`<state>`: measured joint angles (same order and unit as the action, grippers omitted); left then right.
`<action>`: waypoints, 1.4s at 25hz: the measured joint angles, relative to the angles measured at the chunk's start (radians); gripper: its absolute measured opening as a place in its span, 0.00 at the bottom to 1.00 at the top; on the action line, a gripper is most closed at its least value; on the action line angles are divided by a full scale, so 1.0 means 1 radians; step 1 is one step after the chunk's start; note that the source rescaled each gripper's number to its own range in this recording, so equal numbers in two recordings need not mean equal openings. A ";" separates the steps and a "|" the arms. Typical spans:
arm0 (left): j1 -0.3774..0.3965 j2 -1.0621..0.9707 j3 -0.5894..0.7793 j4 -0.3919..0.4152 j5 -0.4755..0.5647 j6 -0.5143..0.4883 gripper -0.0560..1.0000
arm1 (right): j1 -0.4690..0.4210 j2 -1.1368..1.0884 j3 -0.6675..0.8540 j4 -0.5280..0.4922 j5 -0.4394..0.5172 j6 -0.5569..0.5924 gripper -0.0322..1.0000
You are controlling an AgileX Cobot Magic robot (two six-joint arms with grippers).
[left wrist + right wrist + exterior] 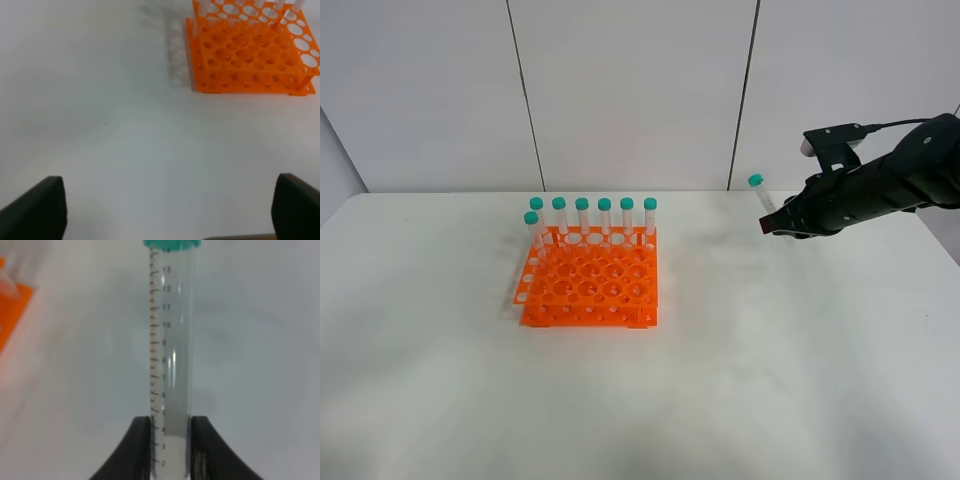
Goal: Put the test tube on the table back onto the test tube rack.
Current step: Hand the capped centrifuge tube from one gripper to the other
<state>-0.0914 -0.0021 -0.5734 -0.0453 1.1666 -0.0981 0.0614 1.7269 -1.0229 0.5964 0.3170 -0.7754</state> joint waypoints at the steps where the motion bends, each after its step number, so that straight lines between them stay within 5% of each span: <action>1: 0.000 0.000 0.000 0.000 0.000 0.000 1.00 | 0.015 0.000 0.000 0.000 -0.001 -0.013 0.04; 28: 0.000 0.000 0.000 0.000 0.000 0.000 1.00 | 0.578 0.000 -0.108 0.015 -0.161 -0.082 0.04; 35: 0.000 0.000 0.000 0.000 0.000 0.000 1.00 | 0.705 0.000 -0.108 0.015 -0.322 -0.151 0.04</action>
<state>-0.0914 -0.0021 -0.5734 -0.0453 1.1666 -0.0981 0.7665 1.7269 -1.1304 0.6116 -0.0054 -0.9268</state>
